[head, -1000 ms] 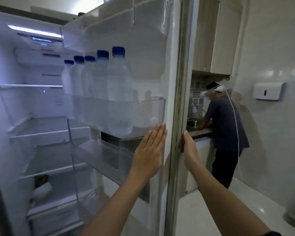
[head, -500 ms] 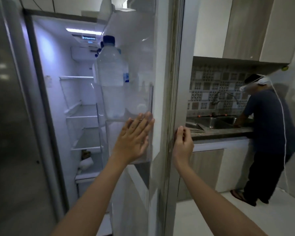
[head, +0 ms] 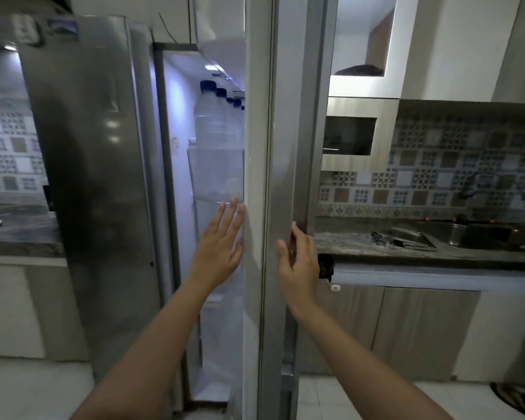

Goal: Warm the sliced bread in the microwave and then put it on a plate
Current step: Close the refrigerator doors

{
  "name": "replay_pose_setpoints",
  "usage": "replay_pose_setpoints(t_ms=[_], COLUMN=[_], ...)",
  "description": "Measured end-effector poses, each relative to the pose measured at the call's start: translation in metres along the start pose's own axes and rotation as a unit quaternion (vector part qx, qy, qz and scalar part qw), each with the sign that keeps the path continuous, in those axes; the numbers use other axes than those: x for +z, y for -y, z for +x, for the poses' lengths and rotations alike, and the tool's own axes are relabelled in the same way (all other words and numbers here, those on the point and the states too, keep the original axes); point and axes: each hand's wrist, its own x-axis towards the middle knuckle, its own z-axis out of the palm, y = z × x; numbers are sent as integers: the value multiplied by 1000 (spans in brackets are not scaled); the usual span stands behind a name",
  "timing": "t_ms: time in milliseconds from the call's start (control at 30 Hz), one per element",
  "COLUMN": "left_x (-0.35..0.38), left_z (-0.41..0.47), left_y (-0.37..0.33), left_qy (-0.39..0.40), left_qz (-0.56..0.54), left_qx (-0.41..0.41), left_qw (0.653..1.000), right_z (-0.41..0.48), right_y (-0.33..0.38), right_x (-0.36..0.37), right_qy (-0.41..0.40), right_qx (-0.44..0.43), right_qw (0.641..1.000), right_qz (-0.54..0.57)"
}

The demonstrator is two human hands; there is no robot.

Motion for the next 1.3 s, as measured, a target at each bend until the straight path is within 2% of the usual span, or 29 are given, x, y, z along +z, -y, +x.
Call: replay_pose_setpoints(t_ms=[167,267,333,400,500,667,867,1000,1200,1300], left_x=[-22,-34,-37,-38,-38,-38,-29,-19,2,7], left_z=[-8,-9,-10,-11,-9,8,31,42,63,78], left_y=[22,29,34,42,56,82,126,160,195,202], left_qy=[18,26,11,-13,-50,-108,-136,-145,-204,-241], left_qz=[-123,-175,-182,-204,-222,-234,-291,-295,-315,-280], left_qx=[-75,-97,-95,-119,-146,-148,-135,-123,-170,-195], left_qw=[989,979,979,972,963,955,937,936,911,909], right_z=[-1,1,2,7,20,53,70,75,91,108], right_y=[22,31,34,33,31,27,20,10,0,-9], right_x=[32,45,52,61,78,114,177,219,253,260], right_qy=[99,126,108,50,4,55,-27,-72,-37,-27], right_qx=[-10,-26,-46,-64,-16,3,-9,-53,-70,-96], right_qw=[994,992,991,991,992,993,998,996,997,995], right_qz=[-34,13,67,102,123,101,59,26,5,-13])
